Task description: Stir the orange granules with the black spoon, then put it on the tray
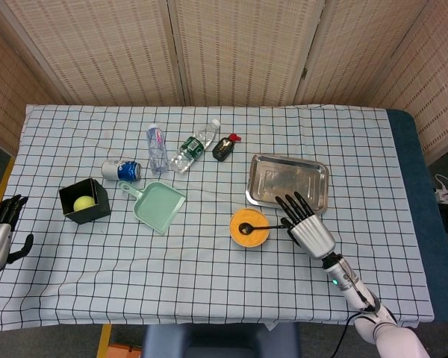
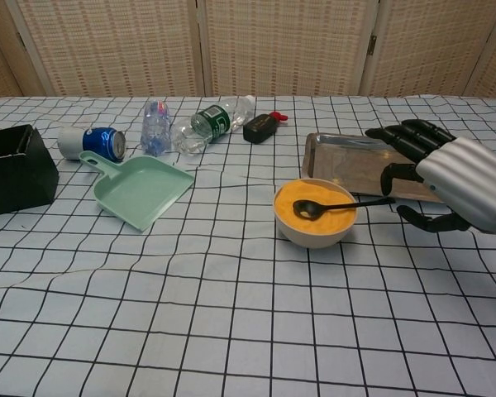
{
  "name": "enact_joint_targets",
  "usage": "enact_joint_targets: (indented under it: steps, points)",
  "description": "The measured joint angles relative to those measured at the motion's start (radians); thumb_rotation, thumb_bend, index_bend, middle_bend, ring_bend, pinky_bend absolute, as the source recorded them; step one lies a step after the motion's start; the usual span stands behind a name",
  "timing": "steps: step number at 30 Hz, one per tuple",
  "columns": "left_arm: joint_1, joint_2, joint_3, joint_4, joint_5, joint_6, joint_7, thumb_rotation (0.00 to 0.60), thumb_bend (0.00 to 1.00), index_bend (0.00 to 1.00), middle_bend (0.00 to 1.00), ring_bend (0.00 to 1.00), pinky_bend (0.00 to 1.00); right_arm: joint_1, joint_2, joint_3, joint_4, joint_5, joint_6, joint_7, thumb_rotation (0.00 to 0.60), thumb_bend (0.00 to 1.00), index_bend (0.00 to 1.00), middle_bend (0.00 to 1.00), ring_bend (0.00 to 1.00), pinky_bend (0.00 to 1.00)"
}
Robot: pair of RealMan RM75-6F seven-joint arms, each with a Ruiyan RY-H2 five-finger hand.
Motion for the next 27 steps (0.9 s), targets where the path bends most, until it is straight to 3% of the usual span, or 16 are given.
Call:
enact_joint_targets:
  steps: [27]
  points:
    - [0.002,0.002,0.000,-0.001,0.000,0.000,-0.001,0.600,0.46,0.00,0.00,0.01,0.19,0.002,-0.015,-0.006,0.021,-0.002,0.006,-0.015,0.600,0.32,0.49,0.00,0.00,0.00]
